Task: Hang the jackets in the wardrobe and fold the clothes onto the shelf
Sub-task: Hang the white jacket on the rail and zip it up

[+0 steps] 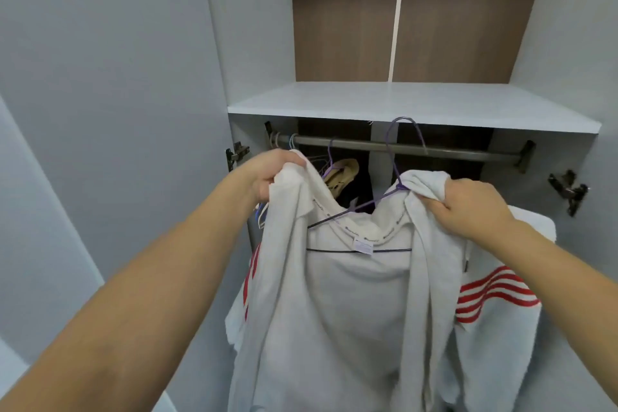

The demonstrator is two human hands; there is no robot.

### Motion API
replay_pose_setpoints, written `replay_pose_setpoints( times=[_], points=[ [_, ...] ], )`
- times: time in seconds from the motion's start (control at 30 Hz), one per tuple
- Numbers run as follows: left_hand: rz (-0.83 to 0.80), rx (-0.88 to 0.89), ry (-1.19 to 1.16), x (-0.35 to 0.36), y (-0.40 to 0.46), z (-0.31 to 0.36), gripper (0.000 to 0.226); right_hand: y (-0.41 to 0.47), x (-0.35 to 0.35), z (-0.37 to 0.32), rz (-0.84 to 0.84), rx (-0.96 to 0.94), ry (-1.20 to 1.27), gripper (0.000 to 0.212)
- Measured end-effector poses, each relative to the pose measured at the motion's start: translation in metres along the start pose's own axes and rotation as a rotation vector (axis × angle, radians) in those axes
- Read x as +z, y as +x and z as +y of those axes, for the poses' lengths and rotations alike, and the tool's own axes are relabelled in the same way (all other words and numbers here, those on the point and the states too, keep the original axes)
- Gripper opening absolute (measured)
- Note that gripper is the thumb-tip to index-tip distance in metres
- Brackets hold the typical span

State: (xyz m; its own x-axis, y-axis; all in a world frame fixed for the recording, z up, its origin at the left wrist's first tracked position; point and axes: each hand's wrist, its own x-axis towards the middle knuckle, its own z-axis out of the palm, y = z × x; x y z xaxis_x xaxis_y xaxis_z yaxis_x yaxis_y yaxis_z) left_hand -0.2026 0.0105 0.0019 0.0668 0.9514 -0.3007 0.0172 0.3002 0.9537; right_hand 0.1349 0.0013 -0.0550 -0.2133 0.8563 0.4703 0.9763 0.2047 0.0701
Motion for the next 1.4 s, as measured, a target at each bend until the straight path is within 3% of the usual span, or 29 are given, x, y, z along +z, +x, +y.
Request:
replay_pose_setpoints(
  times=[0.1, 0.2, 0.3, 0.37, 0.47, 0.57, 0.63, 0.73, 0.83, 0.9, 0.97, 1.1, 1.27, 1.4],
  points=[
    [-0.077, 0.041, -0.057, 0.033, -0.022, 0.017, 0.014, 0.006, 0.007, -0.018, 0.046, 0.035, 0.008, 0.046],
    [-0.142, 0.182, 0.003, 0.075, -0.029, 0.014, 0.013, 0.018, 0.005, -0.035, 0.100, 0.138, 0.272, 0.050],
    [-0.077, 0.555, 0.552, 0.089, -0.019, 0.007, 0.006, 0.030, -0.007, -0.043, 0.093, 0.189, 0.466, 0.055],
    [-0.074, 0.702, 0.849, 0.074, -0.009, 0.003, 0.021, 0.034, -0.014, -0.037, 0.086, 0.224, 0.583, 0.055],
    [0.070, 0.767, 1.350, 0.050, 0.006, -0.011, 0.049, 0.038, -0.015, -0.023, 0.117, 0.299, 0.771, 0.048],
    [0.090, 0.861, 1.573, 0.051, 0.020, -0.032, 0.047, 0.039, -0.003, -0.021, 0.065, 0.323, 0.769, 0.047],
    [0.041, 0.994, 1.425, 0.056, 0.028, -0.045, 0.041, 0.038, 0.010, -0.023, 0.011, 0.323, 0.713, 0.048],
    [0.089, 1.032, 1.271, 0.070, 0.040, -0.065, 0.034, 0.041, 0.027, -0.028, -0.050, 0.254, 0.673, 0.041],
    [0.104, 0.851, 1.202, 0.083, 0.062, -0.080, 0.016, 0.056, 0.043, -0.031, -0.105, 0.161, 0.608, 0.030],
    [0.116, 0.733, 1.108, 0.092, 0.079, -0.083, 0.006, 0.072, 0.057, -0.029, -0.197, 0.176, 0.472, 0.039],
    [0.154, 0.655, 1.044, 0.101, 0.097, -0.083, 0.006, 0.088, 0.069, -0.028, -0.266, 0.229, 0.383, 0.044],
    [0.193, 0.540, 0.927, 0.114, 0.141, -0.079, 0.013, 0.116, 0.081, -0.026, -0.326, 0.269, 0.344, 0.030],
    [0.233, 0.403, 0.802, 0.101, 0.198, -0.068, 0.009, 0.157, 0.100, -0.025, -0.382, 0.334, 0.460, 0.029],
    [0.270, 0.385, 0.748, 0.095, 0.240, -0.057, 0.009, 0.181, 0.123, -0.031, -0.400, 0.273, 0.475, 0.025]
  ],
)
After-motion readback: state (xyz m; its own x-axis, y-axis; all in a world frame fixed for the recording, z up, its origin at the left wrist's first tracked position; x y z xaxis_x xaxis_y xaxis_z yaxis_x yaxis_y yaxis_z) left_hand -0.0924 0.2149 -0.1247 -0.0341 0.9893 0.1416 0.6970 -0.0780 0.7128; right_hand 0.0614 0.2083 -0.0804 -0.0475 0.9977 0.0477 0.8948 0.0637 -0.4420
